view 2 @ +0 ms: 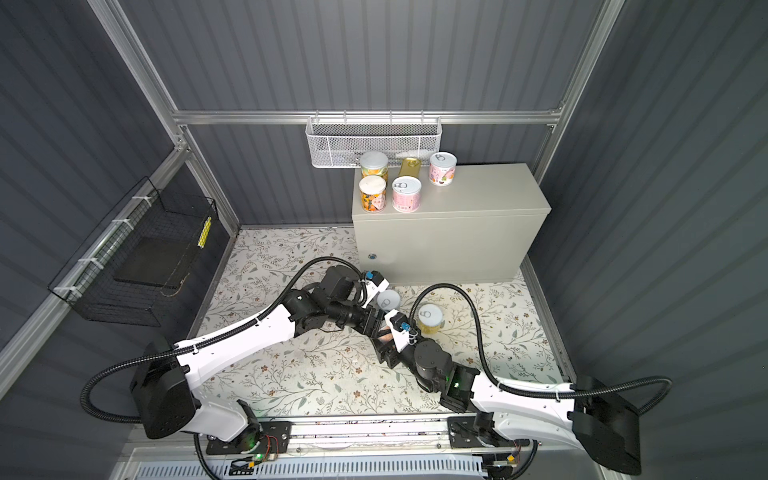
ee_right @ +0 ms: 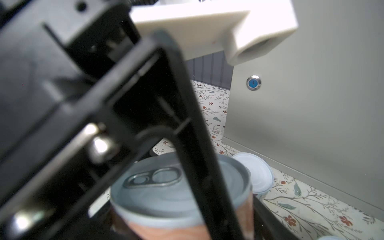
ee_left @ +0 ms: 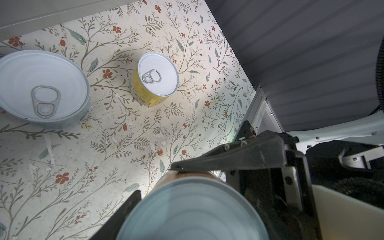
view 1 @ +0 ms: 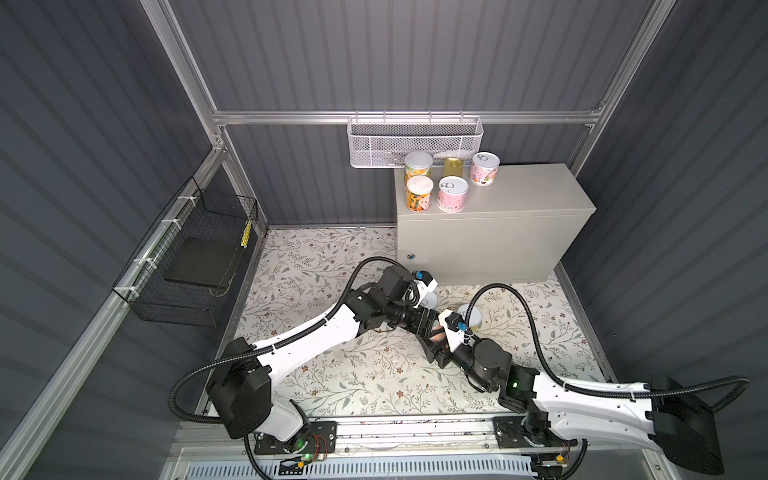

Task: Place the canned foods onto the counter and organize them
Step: 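Close the right gripper around the orange can held by the left gripper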

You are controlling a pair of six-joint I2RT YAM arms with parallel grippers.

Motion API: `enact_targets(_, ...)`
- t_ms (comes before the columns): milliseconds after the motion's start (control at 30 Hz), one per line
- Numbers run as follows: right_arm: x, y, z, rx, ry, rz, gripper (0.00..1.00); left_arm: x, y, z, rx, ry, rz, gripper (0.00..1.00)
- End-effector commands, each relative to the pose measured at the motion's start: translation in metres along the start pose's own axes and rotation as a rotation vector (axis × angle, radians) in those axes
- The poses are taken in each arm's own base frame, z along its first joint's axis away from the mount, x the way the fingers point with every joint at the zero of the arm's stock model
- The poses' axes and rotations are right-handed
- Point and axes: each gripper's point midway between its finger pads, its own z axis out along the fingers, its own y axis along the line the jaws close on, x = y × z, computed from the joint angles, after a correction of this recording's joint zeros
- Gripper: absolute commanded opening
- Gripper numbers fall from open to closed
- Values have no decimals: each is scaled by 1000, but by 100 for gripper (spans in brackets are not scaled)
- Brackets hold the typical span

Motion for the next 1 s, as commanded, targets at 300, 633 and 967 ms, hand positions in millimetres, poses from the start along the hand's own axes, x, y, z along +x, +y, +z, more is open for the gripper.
enact_targets(300, -22, -5, 0, 29, -61, 47, 67, -8, -14, -13, 41, -47, 25, 59)
enact_targets(633, -25, -6, -3, 27, -79, 61, 63, -5, -7, -15, 3, -47, 31, 86)
enact_targets(967, -27, -9, -5, 41, -89, 79, 62, 3, 13, -12, -87, -31, 28, 100)
